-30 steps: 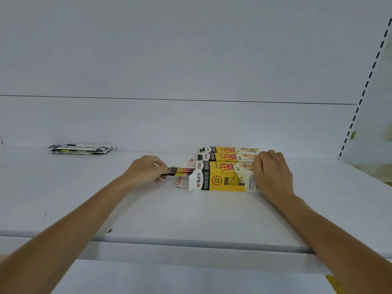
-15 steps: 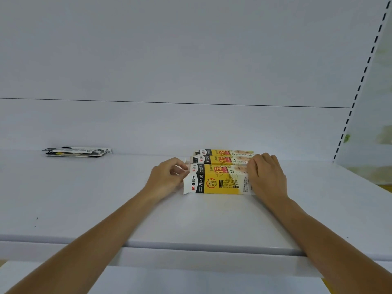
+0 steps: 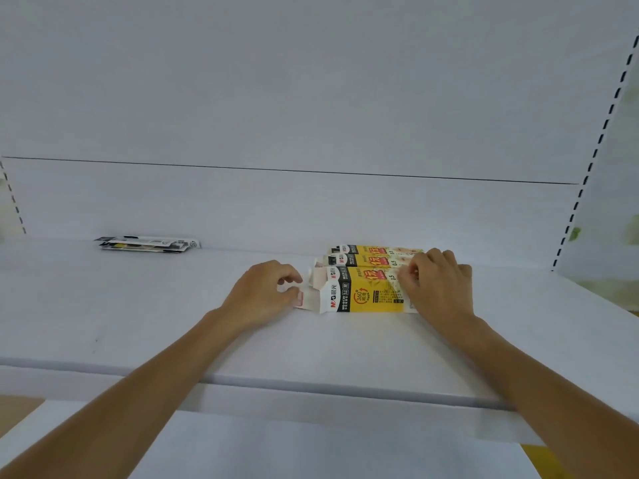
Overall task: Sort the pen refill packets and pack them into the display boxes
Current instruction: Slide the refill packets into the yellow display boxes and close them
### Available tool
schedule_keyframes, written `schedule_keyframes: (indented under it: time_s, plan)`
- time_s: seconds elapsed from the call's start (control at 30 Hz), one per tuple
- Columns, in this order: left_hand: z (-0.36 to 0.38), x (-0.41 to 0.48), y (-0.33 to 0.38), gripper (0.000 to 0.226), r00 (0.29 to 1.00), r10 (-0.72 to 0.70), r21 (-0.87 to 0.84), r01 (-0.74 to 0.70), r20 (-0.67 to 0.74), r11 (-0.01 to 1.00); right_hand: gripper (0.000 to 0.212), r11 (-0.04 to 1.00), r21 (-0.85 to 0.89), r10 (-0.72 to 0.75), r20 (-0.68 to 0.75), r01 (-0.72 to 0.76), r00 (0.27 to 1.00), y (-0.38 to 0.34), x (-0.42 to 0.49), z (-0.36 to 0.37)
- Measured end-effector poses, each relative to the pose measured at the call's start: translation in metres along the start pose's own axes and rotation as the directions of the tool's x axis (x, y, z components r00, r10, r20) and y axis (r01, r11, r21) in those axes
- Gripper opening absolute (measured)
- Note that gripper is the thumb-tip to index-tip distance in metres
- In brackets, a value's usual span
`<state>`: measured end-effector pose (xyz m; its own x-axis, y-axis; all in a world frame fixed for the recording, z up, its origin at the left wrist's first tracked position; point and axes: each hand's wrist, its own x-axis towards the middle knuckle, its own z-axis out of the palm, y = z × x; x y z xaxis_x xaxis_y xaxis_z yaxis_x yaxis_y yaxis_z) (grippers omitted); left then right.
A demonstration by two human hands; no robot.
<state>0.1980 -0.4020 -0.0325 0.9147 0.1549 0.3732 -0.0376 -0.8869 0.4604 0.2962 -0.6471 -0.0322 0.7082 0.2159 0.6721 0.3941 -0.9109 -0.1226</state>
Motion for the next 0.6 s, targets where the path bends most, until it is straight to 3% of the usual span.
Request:
schedule_keyframes:
  time_s: [0.07,0.17,0.37,0.6]
  plan:
    - [-0.017,-0.009,-0.014,0.020,1.000,-0.006,0.062,0.008,-0.021,0.998,0.023,0.998,0.011,-0.069,0.028,0.069,0.997,-0.012,0.006,-0.005]
    - [-0.046,-0.025,-0.042,0.021,0.994,-0.077,0.073,0.082,-0.073,0.994,0.028,0.969,0.166,-0.194,0.062,0.181,0.979,-0.060,0.020,-0.014]
    - [-0.098,-0.072,-0.111,0.019,0.952,-0.197,0.060,0.216,-0.234,0.975,0.042,0.806,0.391,-0.467,-0.042,0.444,0.883,-0.203,0.030,-0.012]
    - [-0.162,-0.097,-0.210,0.025,0.914,-0.325,0.097,0.357,-0.243,0.929,0.047,0.730,0.471,-0.576,0.033,0.496,0.817,-0.333,0.037,0.031]
